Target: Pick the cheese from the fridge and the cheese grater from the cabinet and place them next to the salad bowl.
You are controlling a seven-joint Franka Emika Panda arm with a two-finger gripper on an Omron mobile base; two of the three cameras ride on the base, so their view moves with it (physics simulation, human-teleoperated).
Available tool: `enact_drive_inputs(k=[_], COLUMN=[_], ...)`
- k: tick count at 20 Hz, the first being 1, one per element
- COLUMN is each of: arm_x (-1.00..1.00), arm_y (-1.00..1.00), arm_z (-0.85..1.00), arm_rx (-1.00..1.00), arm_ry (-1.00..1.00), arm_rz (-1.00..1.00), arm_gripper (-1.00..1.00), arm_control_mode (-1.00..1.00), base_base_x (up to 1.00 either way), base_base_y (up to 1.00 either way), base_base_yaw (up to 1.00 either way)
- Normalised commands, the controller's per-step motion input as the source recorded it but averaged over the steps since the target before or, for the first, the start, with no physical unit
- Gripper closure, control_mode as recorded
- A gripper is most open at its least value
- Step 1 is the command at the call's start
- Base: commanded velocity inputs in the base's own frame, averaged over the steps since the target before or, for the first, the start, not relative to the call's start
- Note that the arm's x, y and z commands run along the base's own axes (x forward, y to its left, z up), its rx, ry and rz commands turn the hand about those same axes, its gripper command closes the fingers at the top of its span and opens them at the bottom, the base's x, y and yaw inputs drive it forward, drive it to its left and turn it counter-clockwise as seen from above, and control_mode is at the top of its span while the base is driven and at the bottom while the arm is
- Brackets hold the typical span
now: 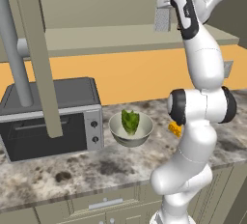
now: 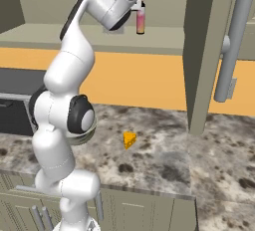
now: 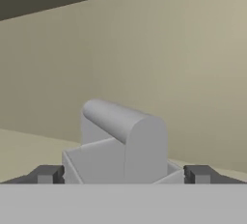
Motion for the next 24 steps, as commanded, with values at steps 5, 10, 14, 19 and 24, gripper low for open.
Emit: enact_drive_inputs(k=[5,10,14,19,24], arm_x=[0.04,0.00,0.00,-0.21,-0.79], arm_y=[0.07,0.03,0.21,0.12,0.00], arm_z=[-0.12,0.00,-0.01,-0.01,0.00], arm_rx=[0.00,0.00,-0.01,-0.01,-0.02], arm_ry=[0.00,-0.02,-0.10,-0.09,-0.06], arm_rz=[0.03,0.00,0.00,0.00,0.00], arm_gripper=[1.00,1.00,1.00,1.00,1.00], arm_control_mode=[-1.00,-1.00,-1.00,-1.00,-1.00], base_base_x=[0.00,0.00,0.00,0.00,0.00], base_base_y=[0.00,0.00,0.00,0.00,0.00], base_base_yaw=[0.00,0.00,0.00,0.00,0.00])
